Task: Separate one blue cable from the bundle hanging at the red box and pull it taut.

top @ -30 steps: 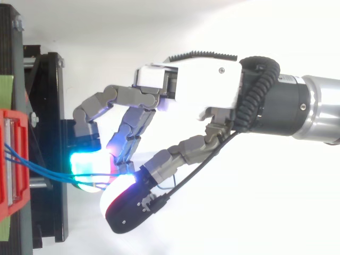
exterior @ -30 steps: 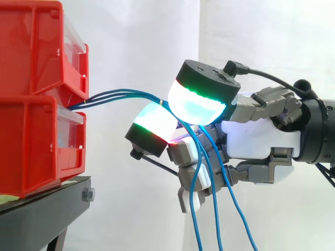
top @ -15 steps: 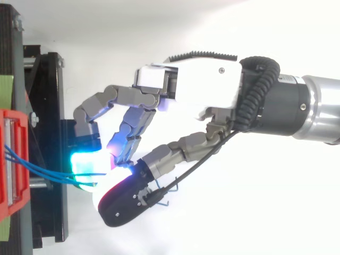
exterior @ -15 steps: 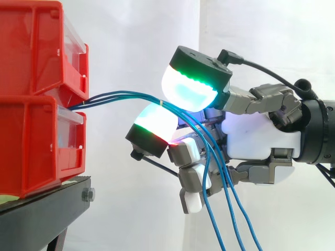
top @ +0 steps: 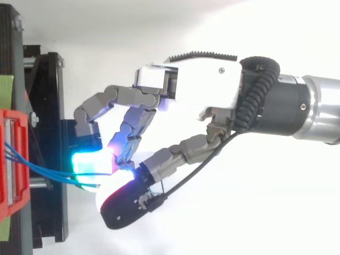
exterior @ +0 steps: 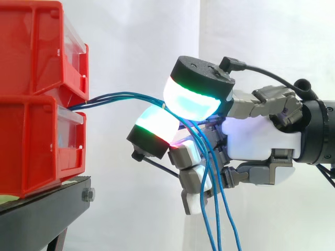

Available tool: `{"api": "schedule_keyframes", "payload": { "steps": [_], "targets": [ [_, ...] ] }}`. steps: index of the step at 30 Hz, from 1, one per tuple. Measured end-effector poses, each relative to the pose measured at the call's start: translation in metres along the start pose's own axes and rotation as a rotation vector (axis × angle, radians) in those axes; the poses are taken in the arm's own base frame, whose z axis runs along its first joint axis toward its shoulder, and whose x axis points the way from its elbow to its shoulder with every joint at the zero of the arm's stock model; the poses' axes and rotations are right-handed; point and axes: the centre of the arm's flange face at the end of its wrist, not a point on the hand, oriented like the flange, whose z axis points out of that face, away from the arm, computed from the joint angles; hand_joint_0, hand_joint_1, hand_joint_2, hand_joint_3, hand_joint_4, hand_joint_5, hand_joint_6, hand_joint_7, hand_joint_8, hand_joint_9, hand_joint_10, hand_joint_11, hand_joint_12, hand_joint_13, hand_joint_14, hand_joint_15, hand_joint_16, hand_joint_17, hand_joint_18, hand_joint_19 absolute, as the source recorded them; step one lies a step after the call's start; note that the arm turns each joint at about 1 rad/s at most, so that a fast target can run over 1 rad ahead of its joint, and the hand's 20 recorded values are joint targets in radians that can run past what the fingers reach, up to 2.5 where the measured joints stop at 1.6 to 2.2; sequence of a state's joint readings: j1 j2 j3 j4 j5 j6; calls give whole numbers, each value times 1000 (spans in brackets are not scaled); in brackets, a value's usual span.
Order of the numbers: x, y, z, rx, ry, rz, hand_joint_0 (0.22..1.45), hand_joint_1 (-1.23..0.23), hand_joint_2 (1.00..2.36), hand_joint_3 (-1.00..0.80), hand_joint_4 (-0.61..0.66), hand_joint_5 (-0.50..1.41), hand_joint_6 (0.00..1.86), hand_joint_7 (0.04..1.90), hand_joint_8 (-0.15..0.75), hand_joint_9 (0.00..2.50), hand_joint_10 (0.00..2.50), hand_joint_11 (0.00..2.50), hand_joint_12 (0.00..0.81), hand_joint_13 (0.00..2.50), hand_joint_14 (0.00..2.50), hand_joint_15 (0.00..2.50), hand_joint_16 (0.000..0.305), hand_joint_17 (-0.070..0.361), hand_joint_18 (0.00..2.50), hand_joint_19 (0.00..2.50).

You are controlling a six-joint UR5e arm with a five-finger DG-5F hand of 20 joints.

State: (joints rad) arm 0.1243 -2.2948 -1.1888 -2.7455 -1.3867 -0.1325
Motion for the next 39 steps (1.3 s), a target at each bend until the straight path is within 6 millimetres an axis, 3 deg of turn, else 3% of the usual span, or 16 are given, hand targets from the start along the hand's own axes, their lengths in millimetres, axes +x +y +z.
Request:
{"api": "schedule_keyframes", "payload": {
  "steps": [5, 9, 12, 17, 23, 28, 33, 39],
  "targets": [
    [0, 0, 0, 2, 0, 0, 787, -982, 1026, -223, 92, -193, 888, 1335, 374, 1072, 24, 879, 437, 1080, 24, 692, 49, 110, 998, 610],
    [0, 0, 0, 3, 0, 0, 788, -972, 1030, -171, 98, -193, 893, 1330, 375, 1073, 24, 876, 441, 1079, 24, 688, 49, 110, 993, 620],
    [0, 0, 0, 5, 1, -1, 815, -958, 1021, -275, 99, -194, 898, 1243, 374, 1068, 24, 863, 439, 1075, 24, 689, 49, 109, 985, 631],
    [0, -1, -1, 7, 1, -1, 825, -962, 1000, -500, 119, -190, 890, 1249, 371, 1068, 22, 878, 437, 1079, 24, 685, 49, 110, 1009, 599],
    [0, -1, -1, 12, 2, -2, 790, -957, 1000, -500, 133, -185, 884, 1282, 371, 1076, 24, 877, 437, 1084, 24, 681, 49, 109, 1030, 578],
    [0, -1, -1, 14, 2, -2, 660, -931, 1000, -500, 142, -181, 879, 1257, 377, 1082, 25, 883, 438, 1087, 25, 685, 49, 110, 1030, 598],
    [0, -1, -1, 14, 2, -2, 535, -799, 1000, -500, 171, -175, 840, 1187, 387, 1096, 21, 870, 460, 1108, 22, 697, 53, 118, 1043, 604],
    [0, -1, -1, 14, 2, -2, 513, -639, 1000, -500, 172, -168, 821, 1179, 395, 1134, 23, 855, 469, 1124, 23, 689, 55, 124, 1057, 615]
  ]
}}
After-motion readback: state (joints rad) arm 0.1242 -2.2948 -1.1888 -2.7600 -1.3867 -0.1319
